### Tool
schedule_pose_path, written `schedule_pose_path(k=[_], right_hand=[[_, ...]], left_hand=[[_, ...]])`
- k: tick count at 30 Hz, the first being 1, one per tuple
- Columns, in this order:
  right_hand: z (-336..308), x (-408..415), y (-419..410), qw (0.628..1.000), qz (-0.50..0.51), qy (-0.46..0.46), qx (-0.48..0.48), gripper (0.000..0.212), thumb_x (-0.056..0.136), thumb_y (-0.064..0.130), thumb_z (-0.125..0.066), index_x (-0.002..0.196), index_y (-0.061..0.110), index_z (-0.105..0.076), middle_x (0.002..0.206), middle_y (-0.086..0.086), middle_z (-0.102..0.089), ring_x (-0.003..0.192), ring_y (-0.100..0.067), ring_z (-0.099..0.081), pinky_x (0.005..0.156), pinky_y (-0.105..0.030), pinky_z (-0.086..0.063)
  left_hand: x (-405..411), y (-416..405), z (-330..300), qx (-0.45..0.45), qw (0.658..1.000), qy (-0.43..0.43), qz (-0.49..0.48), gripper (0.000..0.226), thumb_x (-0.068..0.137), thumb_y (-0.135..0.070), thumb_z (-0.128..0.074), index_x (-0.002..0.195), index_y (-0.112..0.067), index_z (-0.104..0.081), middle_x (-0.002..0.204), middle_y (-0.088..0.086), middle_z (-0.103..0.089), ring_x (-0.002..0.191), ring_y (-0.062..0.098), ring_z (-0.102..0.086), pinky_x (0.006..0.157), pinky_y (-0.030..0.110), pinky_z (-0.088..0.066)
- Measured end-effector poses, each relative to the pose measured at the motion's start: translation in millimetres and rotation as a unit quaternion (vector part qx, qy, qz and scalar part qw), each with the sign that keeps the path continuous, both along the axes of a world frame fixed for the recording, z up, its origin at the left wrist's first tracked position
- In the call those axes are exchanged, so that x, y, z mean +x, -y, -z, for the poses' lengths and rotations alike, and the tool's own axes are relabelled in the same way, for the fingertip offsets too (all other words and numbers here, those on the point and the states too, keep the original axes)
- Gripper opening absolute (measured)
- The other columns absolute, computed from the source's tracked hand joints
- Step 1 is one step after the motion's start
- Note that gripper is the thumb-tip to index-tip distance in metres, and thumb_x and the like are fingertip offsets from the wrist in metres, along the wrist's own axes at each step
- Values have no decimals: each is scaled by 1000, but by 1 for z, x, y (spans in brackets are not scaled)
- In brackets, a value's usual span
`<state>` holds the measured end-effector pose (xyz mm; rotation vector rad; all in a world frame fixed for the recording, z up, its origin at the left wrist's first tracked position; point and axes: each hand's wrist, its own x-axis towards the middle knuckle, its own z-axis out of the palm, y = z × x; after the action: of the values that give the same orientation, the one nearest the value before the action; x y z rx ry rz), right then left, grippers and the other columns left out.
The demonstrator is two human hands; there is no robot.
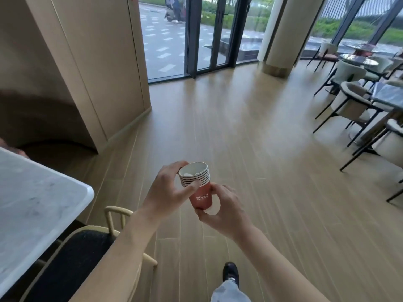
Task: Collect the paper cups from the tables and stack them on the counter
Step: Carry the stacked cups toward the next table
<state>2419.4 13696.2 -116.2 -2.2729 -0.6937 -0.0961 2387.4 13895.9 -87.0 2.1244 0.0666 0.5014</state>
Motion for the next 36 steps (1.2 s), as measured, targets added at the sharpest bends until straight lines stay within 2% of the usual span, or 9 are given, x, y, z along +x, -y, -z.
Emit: schedule_pose_path(k=[2,6,9,11,17,22,28,33,36], right_hand=[[3,21,-10,1000,-13,4,2,57,72,50,-77,122,28,-63,108,24,-62,108,-2,-55,97,-29,-44],[5,74,-26,999,-33,14,6,56,72,51,-77,123,32,-62,107,29,-59,107,2,-54,97,-30,-46],[6,123,-31,999,-48,12,11,56,72,51,-77,123,32,-62,108,25,-63,107,-1,-55,98,-33,-47],[6,159,-33,998,-56,7,15,56,72,49,-77,123,32,-63,107,25,-63,107,-2,-55,98,-35,-48],[8,260,-29,997,-68,2,27,55,71,47,-79,122,31,-63,106,26,-62,105,2,-53,95,-29,-46],[4,347,-24,996,-88,-3,35,55,71,43,-81,121,27,-65,105,25,-61,105,-3,-56,96,-29,-46],[7,419,-26,992,-116,-8,42,53,72,39,-84,119,26,-65,103,22,-63,103,-7,-59,96,-22,-40],[12,449,-39,989,-131,-20,68,53,72,38,-85,119,24,-66,100,32,-56,97,4,-52,93,-19,-40],[11,469,-53,989,-134,-25,64,55,72,36,-87,122,22,-67,104,20,-66,100,-2,-56,95,-27,-44]], left_hand=[[15,-8,0,0,1000,2,-11,54,78,-64,-65,123,-33,-67,113,-56,-54,108,-14,-53,89,-1,-33],[59,-21,-2,-2,999,-9,-34,59,77,-66,-64,123,-29,-69,107,-45,-61,106,-5,-56,90,4,-37],[100,-23,-6,2,999,-13,-45,61,77,-66,-63,124,-27,-69,109,-33,-63,110,9,-59,96,21,-44],[130,-22,-8,4,998,-13,-57,66,76,-66,-62,127,-24,-68,110,-32,-60,112,12,-59,96,28,-44],[227,-14,-17,6,997,-33,-72,75,74,-69,-61,131,-21,-68,112,-23,-63,115,13,-59,99,29,-45],[304,-3,-26,6,995,-49,-87,81,72,-71,-59,133,-19,-67,114,-15,-65,116,12,-57,94,14,-39],[368,3,-29,6,992,-57,-108,79,73,-71,-60,132,-19,-68,119,-10,-69,119,14,-57,102,30,-44],[398,-8,-27,9,989,-77,-126,73,74,-71,-61,131,-25,-66,122,-14,-67,122,11,-55,103,28,-44],[416,-21,-24,18,988,-82,-131,73,75,-71,-61,132,-25,-66,123,-13,-68,121,11,-55,102,28,-44]])
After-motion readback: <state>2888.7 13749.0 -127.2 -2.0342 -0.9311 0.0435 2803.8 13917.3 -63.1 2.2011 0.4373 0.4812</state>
